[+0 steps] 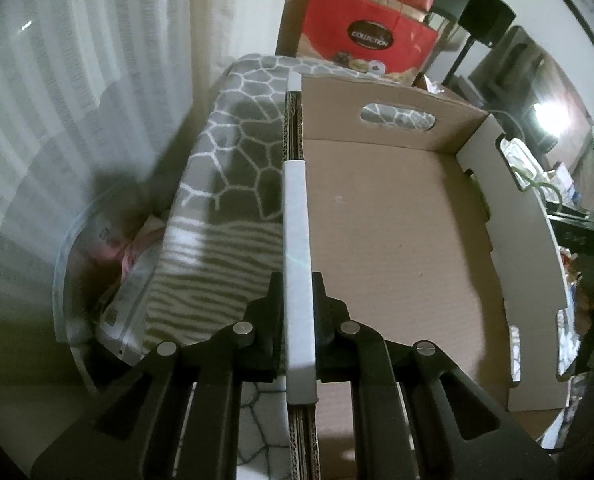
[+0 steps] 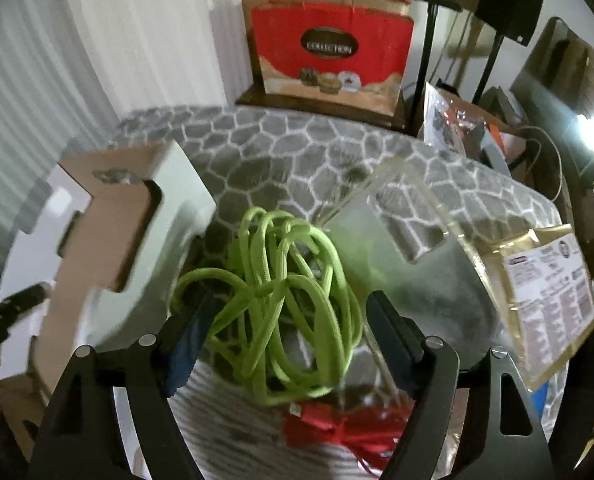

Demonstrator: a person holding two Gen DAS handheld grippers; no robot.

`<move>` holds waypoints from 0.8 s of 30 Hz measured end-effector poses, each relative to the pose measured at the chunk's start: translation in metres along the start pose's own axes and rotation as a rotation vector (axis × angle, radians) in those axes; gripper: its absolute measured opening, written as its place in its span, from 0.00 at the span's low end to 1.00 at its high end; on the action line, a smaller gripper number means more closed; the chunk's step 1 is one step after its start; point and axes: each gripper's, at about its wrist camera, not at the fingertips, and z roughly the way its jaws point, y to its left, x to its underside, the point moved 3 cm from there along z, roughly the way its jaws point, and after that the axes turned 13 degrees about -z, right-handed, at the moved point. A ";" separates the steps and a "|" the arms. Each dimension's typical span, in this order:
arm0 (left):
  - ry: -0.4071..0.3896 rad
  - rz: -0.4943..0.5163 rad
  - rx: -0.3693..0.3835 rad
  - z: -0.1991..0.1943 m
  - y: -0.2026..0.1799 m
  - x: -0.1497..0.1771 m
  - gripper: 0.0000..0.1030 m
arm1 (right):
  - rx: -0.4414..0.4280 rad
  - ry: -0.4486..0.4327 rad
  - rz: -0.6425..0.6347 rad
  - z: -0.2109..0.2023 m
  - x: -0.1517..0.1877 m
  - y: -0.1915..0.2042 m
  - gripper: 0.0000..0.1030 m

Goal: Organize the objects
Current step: 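Grasp the lime-green cable coil with the right gripper and lift it, then carry the green cable into the box and open the right gripper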

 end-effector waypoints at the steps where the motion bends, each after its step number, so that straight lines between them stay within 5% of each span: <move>1: 0.002 -0.001 0.003 0.000 0.000 0.000 0.11 | 0.004 0.013 0.000 0.005 0.002 0.000 0.73; 4: 0.008 0.002 0.011 -0.001 0.000 0.001 0.12 | 0.062 0.021 -0.031 0.008 0.003 0.001 0.49; 8: 0.029 0.014 0.003 0.001 -0.002 0.001 0.21 | 0.036 0.018 -0.020 0.003 0.003 -0.003 0.31; 13: 0.041 0.049 -0.006 0.004 -0.005 0.002 0.20 | 0.003 -0.008 0.019 -0.010 0.003 -0.005 0.21; 24: 0.056 0.059 0.009 0.006 -0.016 0.003 0.15 | 0.025 -0.140 0.059 -0.080 -0.023 -0.018 0.19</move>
